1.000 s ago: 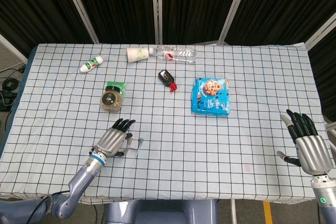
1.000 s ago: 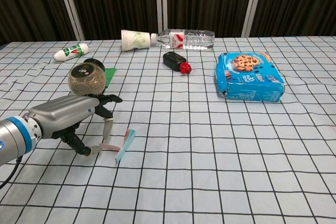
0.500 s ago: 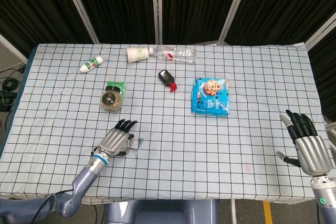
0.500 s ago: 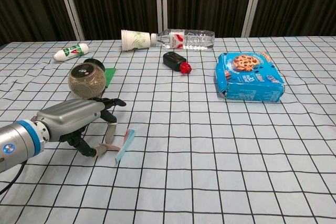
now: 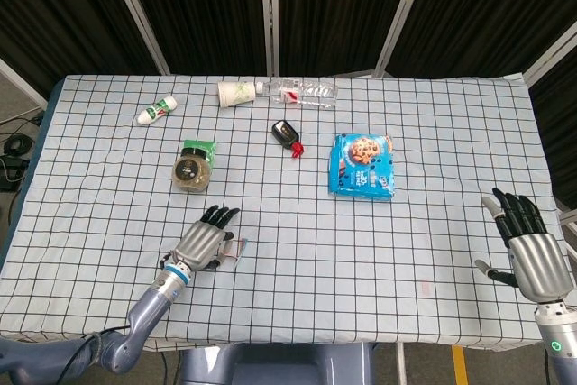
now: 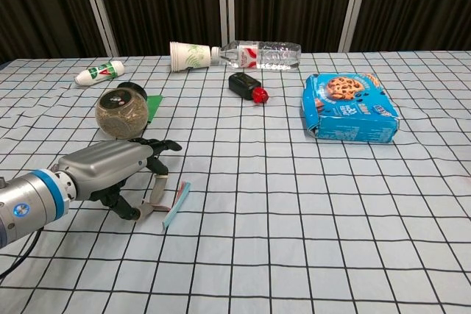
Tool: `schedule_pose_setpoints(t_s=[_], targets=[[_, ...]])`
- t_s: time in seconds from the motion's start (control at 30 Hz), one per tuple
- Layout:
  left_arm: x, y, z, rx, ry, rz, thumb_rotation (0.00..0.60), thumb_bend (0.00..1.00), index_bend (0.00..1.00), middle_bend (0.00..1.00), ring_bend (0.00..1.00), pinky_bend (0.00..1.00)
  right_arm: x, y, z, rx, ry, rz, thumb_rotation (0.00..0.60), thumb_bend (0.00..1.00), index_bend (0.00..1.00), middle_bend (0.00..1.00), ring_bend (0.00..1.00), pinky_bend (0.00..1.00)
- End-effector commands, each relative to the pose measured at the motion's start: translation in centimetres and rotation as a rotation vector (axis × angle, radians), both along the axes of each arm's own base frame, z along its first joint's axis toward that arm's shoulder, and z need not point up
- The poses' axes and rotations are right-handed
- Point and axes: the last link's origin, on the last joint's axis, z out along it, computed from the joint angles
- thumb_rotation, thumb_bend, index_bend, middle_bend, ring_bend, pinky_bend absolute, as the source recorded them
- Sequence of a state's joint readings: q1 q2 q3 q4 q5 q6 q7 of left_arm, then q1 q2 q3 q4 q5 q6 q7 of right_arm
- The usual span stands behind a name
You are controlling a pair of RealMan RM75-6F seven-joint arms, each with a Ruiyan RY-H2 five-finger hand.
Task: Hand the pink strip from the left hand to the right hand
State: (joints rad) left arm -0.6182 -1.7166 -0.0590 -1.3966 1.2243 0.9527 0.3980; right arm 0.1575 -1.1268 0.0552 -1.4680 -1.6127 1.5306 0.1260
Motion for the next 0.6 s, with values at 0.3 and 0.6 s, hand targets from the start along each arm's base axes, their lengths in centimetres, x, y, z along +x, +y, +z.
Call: schedule_pose_setpoints(t_s=[0.3, 0.6], targets=[[0.8, 0.3, 0.7, 0.026, -0.015, -0.022, 0.6, 0.56, 0.67, 0.0, 0.0, 0.0, 0.0, 0.0, 0.0, 0.002, -0.005, 0.001, 0.6, 0.0, 0.09, 0.0, 0.0, 0.0], [4.5, 2.8, 4.4, 0.115, -0.069, -0.16, 0.6, 0.56, 0.7, 0.0, 0.0, 0.0, 0.4, -1.1, -1.3, 0.091, -0.06, -0.011, 0.6, 0.0, 0.1, 0.0, 0.0, 0.0]])
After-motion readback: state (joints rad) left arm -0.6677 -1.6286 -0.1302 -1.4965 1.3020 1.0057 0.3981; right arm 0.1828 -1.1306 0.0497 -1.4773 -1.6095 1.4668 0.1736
